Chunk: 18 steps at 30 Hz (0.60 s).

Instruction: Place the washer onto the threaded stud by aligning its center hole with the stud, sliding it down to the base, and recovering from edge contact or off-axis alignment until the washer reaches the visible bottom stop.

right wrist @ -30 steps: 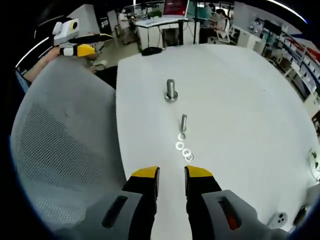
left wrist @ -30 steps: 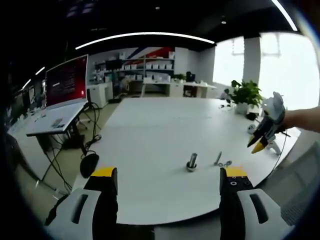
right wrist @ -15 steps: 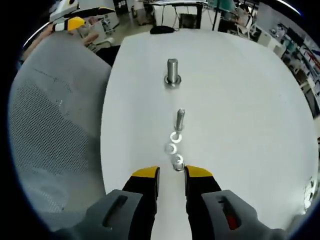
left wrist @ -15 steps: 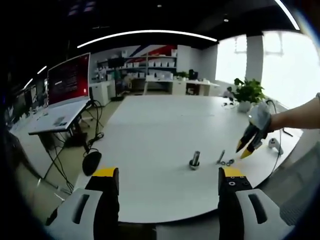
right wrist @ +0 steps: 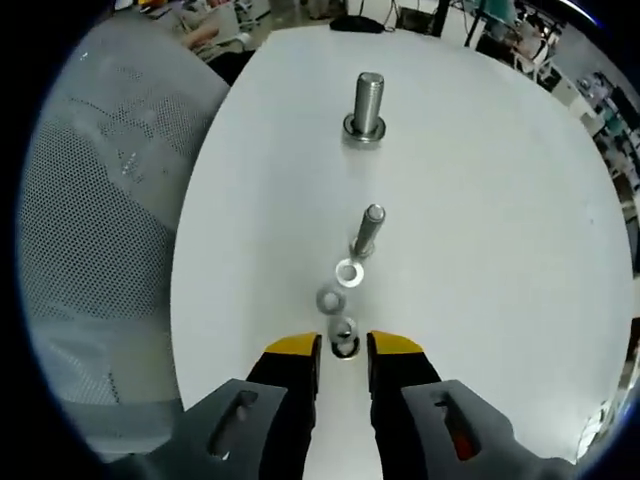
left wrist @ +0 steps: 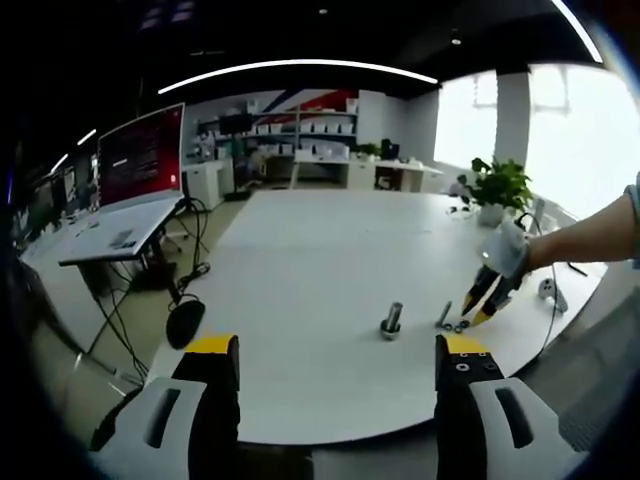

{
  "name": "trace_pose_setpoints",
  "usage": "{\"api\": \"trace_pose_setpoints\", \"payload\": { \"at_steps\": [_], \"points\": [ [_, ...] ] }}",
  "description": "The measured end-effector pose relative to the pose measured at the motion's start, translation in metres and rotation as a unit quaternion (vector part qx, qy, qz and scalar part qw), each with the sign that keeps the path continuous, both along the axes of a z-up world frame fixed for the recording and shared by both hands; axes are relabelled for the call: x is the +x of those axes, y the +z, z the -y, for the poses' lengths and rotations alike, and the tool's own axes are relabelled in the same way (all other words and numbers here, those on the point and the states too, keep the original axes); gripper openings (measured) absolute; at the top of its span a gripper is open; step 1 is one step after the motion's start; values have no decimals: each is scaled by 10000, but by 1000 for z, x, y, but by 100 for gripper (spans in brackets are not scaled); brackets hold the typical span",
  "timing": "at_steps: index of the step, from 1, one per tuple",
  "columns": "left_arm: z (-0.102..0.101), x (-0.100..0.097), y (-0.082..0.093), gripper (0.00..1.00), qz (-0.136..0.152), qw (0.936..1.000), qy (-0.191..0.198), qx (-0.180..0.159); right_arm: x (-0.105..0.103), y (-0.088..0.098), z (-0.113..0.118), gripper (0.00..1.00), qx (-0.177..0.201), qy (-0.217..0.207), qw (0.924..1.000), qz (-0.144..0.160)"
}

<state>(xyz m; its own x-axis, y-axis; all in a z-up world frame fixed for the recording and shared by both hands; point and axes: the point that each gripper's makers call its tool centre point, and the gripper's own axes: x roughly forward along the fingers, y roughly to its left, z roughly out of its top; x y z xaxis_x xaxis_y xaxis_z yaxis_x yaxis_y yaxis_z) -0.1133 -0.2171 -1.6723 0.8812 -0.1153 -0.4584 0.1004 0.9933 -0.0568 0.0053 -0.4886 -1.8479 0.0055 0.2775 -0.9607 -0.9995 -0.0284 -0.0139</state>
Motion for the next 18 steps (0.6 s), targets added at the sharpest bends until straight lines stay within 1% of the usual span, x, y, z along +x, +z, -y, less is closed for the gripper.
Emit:
{"api": "trace_pose_setpoints", "payload": {
  "at_steps": [4, 9, 18],
  "points": [
    [0, 0, 0, 79, -3, 10000, 11, -9, -1, -3, -3, 20, -22, 47, 10000, -26],
    [-1, 0, 0, 79, 6, 10000, 25, -23, 1, -7, 1, 19, -206, 214, 9995, 63],
    [-1, 1, 0, 79, 13, 10000, 37, -30, 1, -7, -2, 17, -233, 395, 9988, 180]
  ]
}}
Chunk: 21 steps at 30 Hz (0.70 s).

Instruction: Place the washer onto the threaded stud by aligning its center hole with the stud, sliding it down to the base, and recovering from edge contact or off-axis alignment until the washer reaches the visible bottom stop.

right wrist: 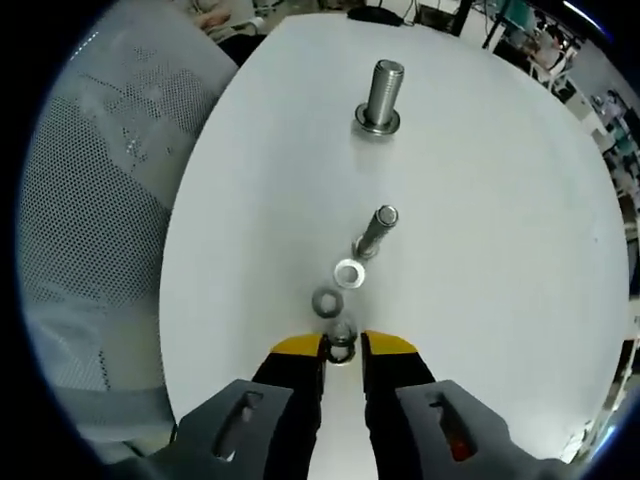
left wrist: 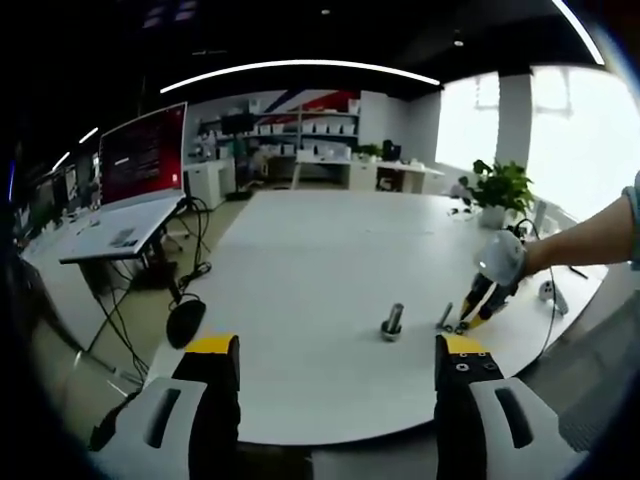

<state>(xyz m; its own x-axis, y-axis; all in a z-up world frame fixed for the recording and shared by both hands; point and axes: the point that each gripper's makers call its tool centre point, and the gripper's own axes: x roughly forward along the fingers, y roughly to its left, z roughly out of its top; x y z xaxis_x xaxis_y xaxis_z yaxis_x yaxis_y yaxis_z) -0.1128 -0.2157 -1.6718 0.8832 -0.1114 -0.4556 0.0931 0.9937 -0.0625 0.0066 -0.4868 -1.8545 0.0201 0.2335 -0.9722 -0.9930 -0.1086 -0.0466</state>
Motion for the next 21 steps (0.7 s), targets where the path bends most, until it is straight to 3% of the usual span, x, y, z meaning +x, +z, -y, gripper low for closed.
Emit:
{"api": "trace_pose_setpoints", "payload": {
  "at_steps": [11, 21],
  "points": [
    [0, 0, 0, 79, -10, 10000, 21, -6, -1, 0, -4, 15, -83, 203, 9998, 5],
    [-1, 0, 0, 79, -23, 10000, 29, 6, 3, 3, -6, 14, 110, -21, 9999, -54]
  ]
}}
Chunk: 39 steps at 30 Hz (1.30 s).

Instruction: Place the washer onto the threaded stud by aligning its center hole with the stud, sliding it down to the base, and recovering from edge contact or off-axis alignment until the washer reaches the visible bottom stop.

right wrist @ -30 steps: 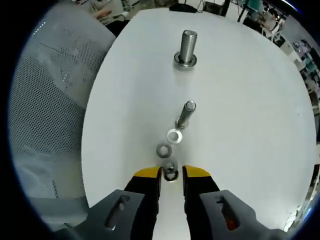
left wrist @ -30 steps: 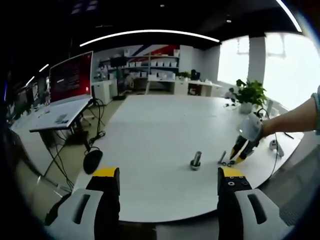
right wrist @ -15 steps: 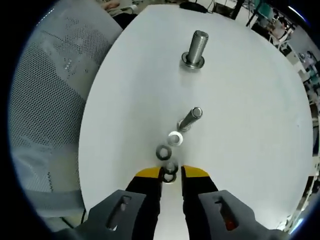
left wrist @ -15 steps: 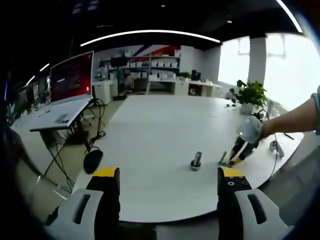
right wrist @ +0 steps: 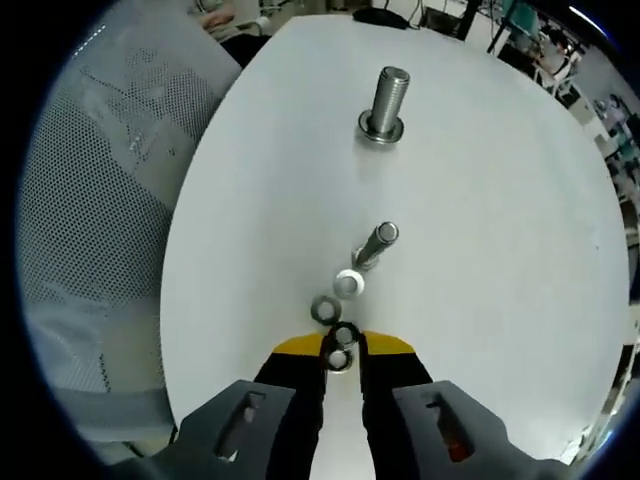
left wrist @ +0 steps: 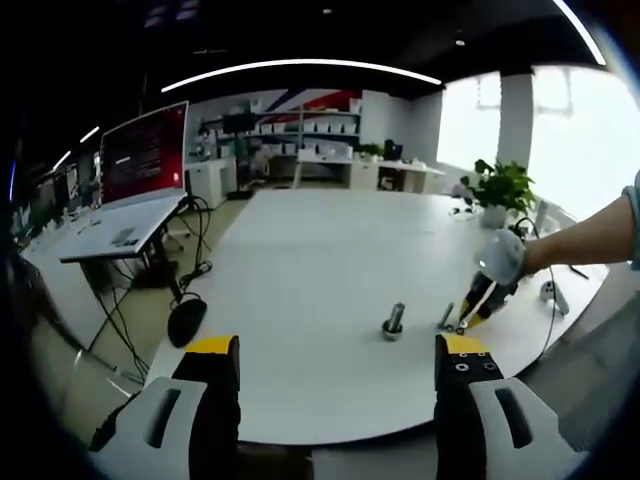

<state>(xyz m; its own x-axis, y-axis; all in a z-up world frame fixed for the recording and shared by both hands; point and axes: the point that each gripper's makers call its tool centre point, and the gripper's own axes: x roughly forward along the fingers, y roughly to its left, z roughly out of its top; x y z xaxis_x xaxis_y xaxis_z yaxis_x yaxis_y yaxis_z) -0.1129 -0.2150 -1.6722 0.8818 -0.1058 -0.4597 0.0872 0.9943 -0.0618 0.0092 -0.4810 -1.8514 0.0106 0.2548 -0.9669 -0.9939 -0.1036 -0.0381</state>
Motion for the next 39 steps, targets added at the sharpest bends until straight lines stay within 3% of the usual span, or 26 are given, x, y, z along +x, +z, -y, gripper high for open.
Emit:
{"api": "trace_pose_setpoints", "payload": {
  "at_steps": [19, 32, 39],
  "points": [
    [1, -1, -3, 78, -87, 9999, -54, 54, 4, 43, -16, 14, 386, -91, 9992, 104],
    [0, -1, -2, 78, -57, 10000, -2, 40, 6, 63, -39, 14, 687, -113, 9975, 81],
    [1, -1, -2, 78, -61, 10000, -20, 31, 6, 63, -47, 14, 673, -6, 9976, 128]
  ]
}}
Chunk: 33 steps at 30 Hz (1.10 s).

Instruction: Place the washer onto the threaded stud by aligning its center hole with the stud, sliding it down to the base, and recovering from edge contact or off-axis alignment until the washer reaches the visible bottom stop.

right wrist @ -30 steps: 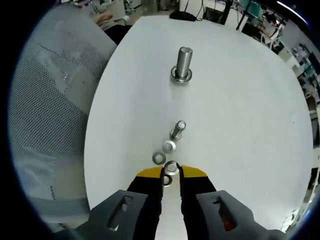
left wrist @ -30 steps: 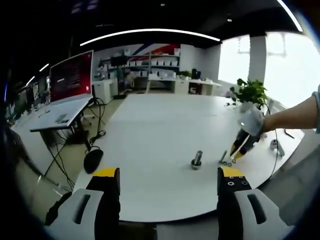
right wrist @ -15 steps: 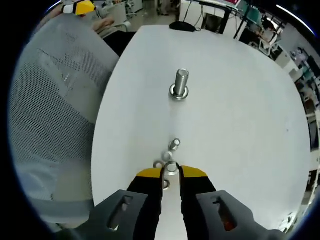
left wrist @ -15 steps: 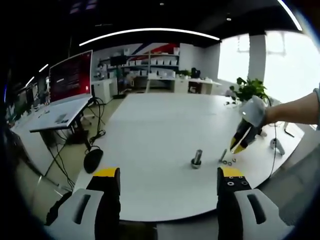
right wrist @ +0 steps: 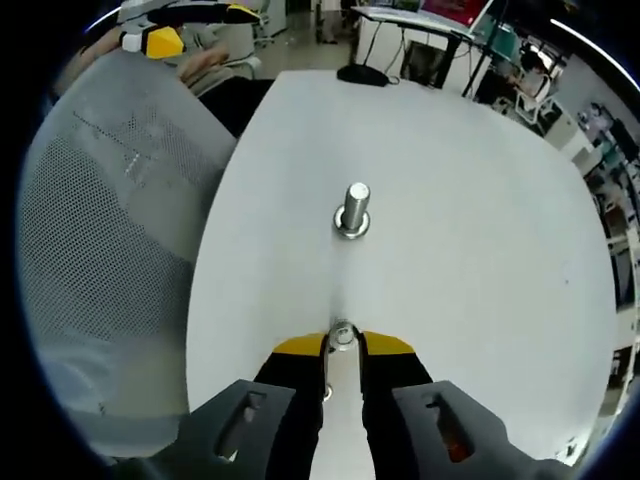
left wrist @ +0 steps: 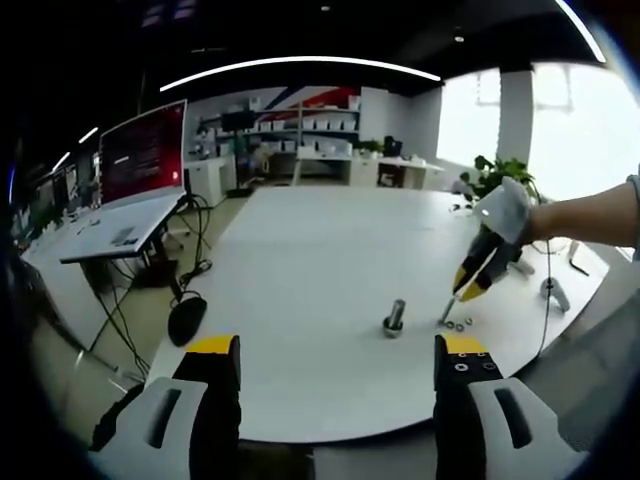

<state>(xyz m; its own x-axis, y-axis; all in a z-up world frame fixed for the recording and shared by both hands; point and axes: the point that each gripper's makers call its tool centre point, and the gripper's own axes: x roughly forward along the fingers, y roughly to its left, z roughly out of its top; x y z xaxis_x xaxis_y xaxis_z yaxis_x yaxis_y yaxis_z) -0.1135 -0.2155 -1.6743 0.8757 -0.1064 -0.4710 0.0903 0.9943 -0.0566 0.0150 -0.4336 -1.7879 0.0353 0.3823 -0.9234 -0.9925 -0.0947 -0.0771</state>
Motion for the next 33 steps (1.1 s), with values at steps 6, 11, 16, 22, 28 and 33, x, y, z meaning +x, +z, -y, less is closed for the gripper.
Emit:
{"api": "trace_pose_setpoints", "payload": {
  "at_steps": [6, 11, 16, 22, 28, 33],
  "points": [
    [0, 1, 0, 78, 12, 10000, -2, -7, 0, -4, -3, 14, -114, 108, 9999, 45],
    [0, 1, 2, 78, 51, 10000, -6, -37, 0, -5, -6, 14, -145, 127, 9998, 36],
    [1, 1, 2, 78, 49, 10000, -22, -26, 1, -9, -5, 14, -241, 184, 9995, 43],
    [1, 1, 2, 78, 49, 10000, -22, -33, 2, -15, -4, 14, -345, 208, 9992, 12],
    [0, 1, 1, 78, 36, 10000, -22, -29, 3, -27, -3, 14, -486, 214, 9986, -17],
    [0, 1, 1, 78, 23, 10000, -21, -26, 2, -36, -4, 14, -598, 238, 9979, -49]
  ]
}}
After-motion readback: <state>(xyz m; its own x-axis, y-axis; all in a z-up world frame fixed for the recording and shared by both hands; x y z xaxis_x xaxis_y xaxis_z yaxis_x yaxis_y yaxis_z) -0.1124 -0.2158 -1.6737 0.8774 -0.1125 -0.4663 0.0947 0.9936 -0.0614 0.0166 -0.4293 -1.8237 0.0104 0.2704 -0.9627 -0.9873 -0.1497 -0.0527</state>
